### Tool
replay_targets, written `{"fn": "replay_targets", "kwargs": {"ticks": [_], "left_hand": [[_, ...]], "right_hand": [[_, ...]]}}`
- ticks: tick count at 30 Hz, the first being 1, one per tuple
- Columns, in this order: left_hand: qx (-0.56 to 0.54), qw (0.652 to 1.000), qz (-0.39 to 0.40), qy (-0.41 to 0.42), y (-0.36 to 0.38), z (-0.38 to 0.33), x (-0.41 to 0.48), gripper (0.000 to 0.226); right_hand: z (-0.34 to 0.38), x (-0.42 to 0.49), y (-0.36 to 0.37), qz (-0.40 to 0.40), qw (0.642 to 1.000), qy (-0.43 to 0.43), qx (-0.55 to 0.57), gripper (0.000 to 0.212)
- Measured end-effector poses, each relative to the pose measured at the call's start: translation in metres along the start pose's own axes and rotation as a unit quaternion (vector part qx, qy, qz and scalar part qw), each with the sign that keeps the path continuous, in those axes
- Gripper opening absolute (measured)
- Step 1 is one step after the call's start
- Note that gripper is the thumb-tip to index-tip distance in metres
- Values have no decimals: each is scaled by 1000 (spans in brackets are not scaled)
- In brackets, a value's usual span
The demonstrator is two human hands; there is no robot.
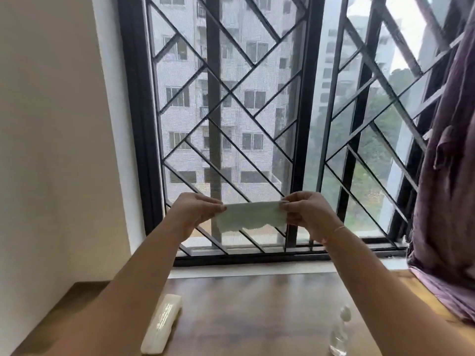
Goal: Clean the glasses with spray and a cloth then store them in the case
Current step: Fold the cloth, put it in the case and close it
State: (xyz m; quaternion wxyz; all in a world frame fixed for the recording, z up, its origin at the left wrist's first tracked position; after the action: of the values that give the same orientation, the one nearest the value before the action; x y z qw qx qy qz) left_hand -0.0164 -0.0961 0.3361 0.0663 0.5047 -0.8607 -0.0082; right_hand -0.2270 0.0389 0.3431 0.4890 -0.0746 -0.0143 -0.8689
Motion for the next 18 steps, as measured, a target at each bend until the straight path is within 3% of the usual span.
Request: {"fn": "replay_targets", "kwargs": {"ticks": [4,7,9,13,16,18], "left_hand": [[164,982,-68,58,-4,1,-1,13],[188,978,-52,77,-2,1,-3,8],[171,983,-37,59,-4,4,-3,10],[-45,997,22,-53,-5,35,-3,21],[-35,993,-56,-97,-1,65,-6,14],[7,990,-101,-96,1,80,-10,15]], "right_hand": [[-8,1,0,15,999,17,24,8],[-12,-1,1,36,997,32,63,6],[-18,0,0,50,992,48,102,7],[-42,2,6,55,977,130,160,9],[-66,0,20,2,974,188,130,11],[-73,-1,26,-38,980,165,106,8]]}}
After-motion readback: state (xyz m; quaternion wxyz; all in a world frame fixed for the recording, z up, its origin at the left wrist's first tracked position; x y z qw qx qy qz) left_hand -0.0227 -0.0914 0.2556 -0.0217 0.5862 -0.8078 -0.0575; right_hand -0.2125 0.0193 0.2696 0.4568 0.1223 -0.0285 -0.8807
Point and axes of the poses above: each hand's wrist, its own x-axis towards the middle knuckle, its own y-axis out of the palm, z = x × y, the point moved 4 cm from there along x, towards the middle knuckle, and after that the axes turned 1 degree about -x, right-handed, at the moved point
